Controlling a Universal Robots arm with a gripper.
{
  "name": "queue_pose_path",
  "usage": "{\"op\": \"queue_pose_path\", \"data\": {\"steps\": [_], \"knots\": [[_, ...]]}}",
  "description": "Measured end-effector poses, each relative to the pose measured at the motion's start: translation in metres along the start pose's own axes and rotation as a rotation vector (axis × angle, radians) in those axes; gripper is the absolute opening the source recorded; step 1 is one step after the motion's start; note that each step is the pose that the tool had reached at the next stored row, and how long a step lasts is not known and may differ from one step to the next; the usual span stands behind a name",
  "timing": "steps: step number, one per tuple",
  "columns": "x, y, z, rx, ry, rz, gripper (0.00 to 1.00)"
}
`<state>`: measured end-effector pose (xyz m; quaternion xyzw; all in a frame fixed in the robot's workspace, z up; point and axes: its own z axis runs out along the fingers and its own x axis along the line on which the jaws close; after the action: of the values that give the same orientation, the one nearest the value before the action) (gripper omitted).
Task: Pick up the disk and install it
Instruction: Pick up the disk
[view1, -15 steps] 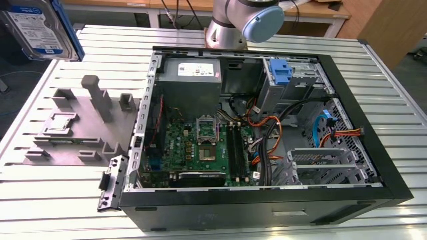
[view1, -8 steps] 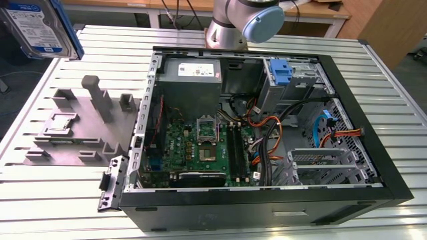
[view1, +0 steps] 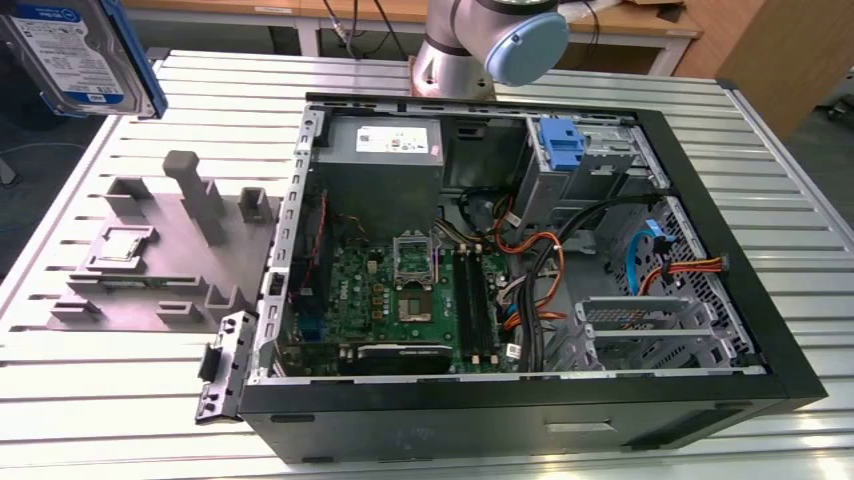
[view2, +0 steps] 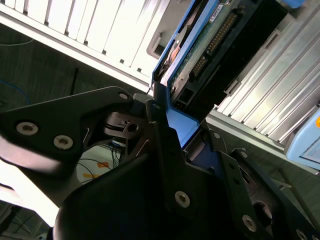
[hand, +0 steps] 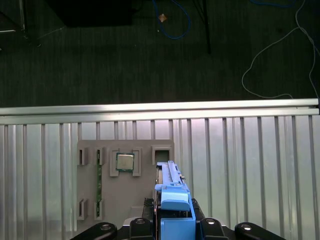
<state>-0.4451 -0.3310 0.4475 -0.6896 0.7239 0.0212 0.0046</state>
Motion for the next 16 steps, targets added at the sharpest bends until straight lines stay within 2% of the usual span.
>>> {"op": "queue_pose_path", "data": {"steps": [9, 11, 16], "knots": [[0.005, -0.0001, -0.0014, 0.0, 0.0006, 0.0, 0.36], [0.005, 0.0, -0.0051, 0.0002, 0.0005, 0.0, 0.36], [0.0045, 0.0004, -0.0197, 0.0003, 0.0004, 0.0, 0.36]]}}
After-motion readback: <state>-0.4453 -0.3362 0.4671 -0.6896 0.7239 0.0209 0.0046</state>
